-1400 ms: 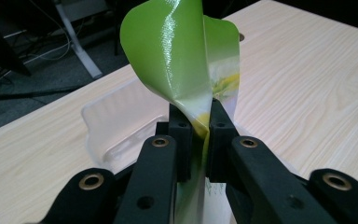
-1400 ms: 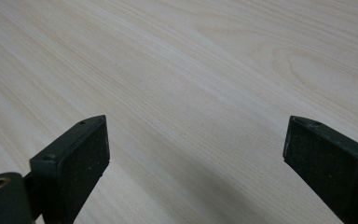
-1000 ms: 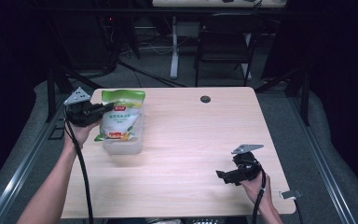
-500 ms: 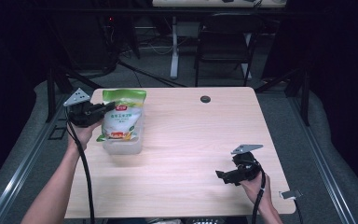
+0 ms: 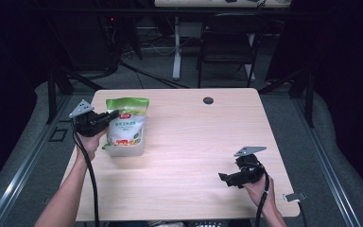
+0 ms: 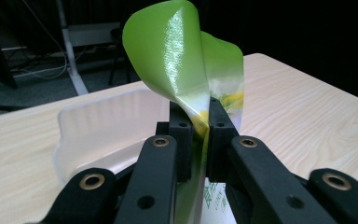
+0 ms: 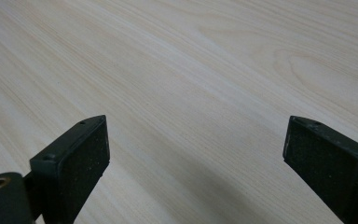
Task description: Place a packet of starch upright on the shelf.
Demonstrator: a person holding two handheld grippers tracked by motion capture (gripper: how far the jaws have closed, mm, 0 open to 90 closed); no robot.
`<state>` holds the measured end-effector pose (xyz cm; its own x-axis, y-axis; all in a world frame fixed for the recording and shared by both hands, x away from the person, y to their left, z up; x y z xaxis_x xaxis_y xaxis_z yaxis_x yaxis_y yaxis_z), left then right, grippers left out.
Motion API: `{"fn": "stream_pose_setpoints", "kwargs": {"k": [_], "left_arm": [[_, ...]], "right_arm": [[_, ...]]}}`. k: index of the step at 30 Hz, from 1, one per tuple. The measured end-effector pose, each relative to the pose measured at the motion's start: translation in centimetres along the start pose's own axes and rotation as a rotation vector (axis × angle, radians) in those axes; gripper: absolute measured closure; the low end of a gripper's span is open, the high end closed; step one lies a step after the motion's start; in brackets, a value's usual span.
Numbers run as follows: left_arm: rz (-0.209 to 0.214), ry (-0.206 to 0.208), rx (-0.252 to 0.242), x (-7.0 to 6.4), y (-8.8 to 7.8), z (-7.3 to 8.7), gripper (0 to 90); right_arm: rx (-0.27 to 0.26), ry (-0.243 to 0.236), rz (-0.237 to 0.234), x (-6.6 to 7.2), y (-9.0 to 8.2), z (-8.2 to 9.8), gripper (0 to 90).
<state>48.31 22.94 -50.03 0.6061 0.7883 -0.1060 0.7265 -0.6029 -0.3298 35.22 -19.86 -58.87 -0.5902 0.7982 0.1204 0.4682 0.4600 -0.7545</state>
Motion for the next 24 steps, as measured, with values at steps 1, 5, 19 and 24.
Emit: {"fn": "stream_pose_setpoints", "kwargs": {"k": [1,5,19,24], "left_arm": [[0.002,-0.009,0.000,0.1,-0.1,0.0,84.6],[0.008,-0.035,0.011,0.4,-0.1,0.3,84.3],[-0.108,-0.150,0.082,3.6,-0.8,2.7,82.9],[-0.137,-0.148,0.121,3.9,-0.9,2.7,72.6]], "right_arm": [[-0.002,0.002,0.001,0.0,0.0,0.0,6.7],[0.002,0.002,-0.007,0.1,0.1,0.0,6.7],[0.000,0.002,-0.006,0.1,0.1,0.0,6.8],[0.003,0.002,-0.008,0.1,0.1,0.1,6.8]]}}
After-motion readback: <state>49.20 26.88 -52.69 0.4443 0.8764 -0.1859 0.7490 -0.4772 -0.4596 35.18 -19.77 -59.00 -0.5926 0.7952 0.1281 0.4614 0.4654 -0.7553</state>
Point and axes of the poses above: each handheld gripper's, and its own axes: y roughly forward along the jaws, z roughly out of its underside, x roughly to its left, the point moved 8 cm from there along y, roughly forward along the jaws, and after that the axes turned 1 degree about y, right-handed, at the moved point
